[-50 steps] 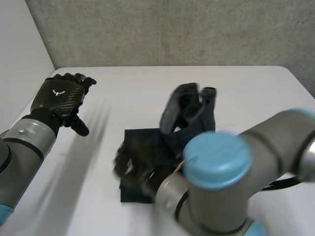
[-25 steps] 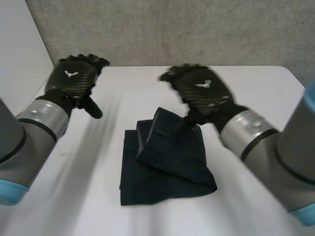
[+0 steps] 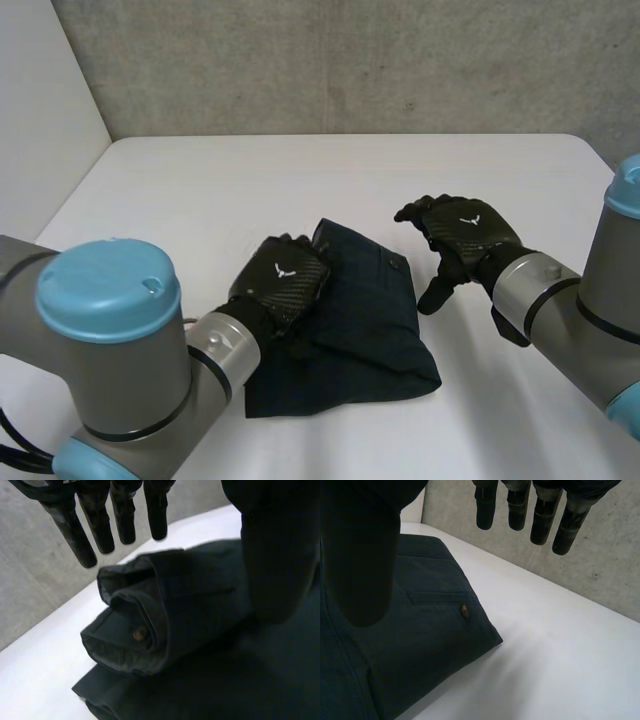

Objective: Fold the shorts.

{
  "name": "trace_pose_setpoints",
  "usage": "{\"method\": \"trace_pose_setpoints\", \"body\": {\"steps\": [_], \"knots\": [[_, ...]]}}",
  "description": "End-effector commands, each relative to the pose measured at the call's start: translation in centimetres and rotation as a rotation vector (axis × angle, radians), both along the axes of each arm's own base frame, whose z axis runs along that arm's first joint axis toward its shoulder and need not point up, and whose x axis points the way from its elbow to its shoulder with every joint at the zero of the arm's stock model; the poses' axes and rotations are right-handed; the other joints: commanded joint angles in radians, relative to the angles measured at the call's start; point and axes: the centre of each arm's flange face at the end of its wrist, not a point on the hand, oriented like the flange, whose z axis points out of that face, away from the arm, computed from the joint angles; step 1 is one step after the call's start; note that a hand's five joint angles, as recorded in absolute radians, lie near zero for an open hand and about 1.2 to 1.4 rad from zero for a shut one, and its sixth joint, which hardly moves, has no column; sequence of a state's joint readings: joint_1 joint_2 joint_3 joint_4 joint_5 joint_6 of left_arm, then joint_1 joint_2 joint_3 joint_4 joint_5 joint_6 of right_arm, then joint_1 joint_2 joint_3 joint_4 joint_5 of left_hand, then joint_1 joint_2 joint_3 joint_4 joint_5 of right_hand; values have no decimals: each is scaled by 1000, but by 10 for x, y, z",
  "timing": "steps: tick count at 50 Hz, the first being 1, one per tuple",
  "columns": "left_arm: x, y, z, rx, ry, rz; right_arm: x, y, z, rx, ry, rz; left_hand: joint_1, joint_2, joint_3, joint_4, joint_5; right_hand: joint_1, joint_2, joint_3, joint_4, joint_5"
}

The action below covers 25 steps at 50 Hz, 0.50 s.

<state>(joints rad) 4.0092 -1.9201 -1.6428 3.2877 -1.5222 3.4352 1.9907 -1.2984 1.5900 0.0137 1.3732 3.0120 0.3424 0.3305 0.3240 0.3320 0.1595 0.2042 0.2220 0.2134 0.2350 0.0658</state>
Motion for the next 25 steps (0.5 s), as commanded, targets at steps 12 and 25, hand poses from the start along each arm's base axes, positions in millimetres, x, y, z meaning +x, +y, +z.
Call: {"method": "trace_pose_setpoints", "body": {"steps": [12, 25], "knots": [[14, -1, -24, -77, -149, 112, 21, -19, -32, 190, 54, 54, 1022, 1034, 1040, 1032, 1030, -30, -48, -39, -60, -66], [38, 37, -32, -38, -208, 110, 58, -13, -54, 325, 1, 184, 996, 1008, 1014, 1006, 1004, -30, -48, -39, -60, -66]]}}
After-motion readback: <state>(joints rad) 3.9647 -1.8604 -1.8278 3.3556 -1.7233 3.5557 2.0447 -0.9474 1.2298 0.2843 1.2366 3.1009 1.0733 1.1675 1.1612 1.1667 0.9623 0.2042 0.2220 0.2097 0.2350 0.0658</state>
